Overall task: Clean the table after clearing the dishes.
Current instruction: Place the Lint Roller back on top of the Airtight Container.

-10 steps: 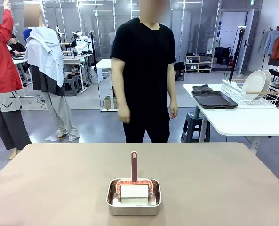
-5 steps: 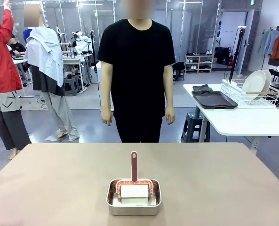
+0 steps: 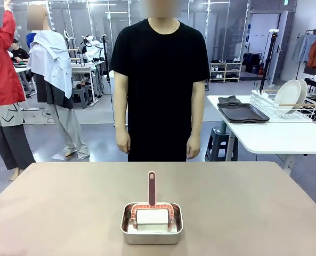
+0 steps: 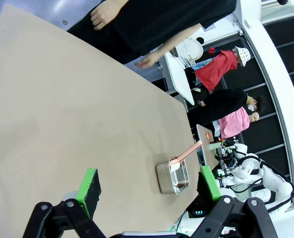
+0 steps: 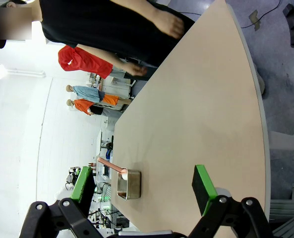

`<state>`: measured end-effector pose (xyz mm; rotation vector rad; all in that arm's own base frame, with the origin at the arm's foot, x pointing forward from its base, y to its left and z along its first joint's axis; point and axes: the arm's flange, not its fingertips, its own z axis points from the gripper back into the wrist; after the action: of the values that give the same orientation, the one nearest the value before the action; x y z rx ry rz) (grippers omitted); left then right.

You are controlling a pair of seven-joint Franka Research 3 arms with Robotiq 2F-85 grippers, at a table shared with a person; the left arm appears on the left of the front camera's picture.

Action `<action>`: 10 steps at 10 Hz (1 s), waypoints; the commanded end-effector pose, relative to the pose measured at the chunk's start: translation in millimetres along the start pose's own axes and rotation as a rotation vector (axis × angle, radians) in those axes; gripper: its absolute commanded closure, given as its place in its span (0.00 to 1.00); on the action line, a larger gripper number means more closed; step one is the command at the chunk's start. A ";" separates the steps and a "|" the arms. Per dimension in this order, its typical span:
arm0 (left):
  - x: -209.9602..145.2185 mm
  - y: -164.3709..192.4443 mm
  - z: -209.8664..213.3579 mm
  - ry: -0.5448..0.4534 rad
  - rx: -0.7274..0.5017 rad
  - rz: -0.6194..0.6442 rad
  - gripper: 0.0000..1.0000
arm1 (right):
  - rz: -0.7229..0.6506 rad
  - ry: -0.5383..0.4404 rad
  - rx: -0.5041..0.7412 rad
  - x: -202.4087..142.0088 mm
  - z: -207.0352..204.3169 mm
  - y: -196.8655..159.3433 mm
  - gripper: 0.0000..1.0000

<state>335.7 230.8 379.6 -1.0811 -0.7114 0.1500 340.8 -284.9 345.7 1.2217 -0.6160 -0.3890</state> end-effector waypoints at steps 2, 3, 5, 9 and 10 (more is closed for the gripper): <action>2.0 -2.0 3.3 0.008 -0.008 -0.003 0.00 | 0.005 -0.004 -0.005 -1.6 -0.2 2.0 0.00; 2.0 -2.0 3.3 0.008 -0.008 -0.003 0.00 | 0.005 -0.004 -0.005 -1.6 -0.2 2.0 0.00; 2.0 -2.0 3.3 0.008 -0.008 -0.003 0.00 | 0.005 -0.004 -0.005 -1.6 -0.2 2.0 0.00; 2.0 -2.0 3.3 0.008 -0.008 -0.003 0.00 | 0.005 -0.004 -0.005 -1.6 -0.2 2.0 0.00; 2.0 -2.0 3.3 0.008 -0.008 -0.003 0.00 | 0.005 -0.004 -0.005 -1.6 -0.2 2.0 0.00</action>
<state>335.7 230.8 379.6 -1.0810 -0.7114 0.1499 340.8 -284.9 345.7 1.2217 -0.6160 -0.3890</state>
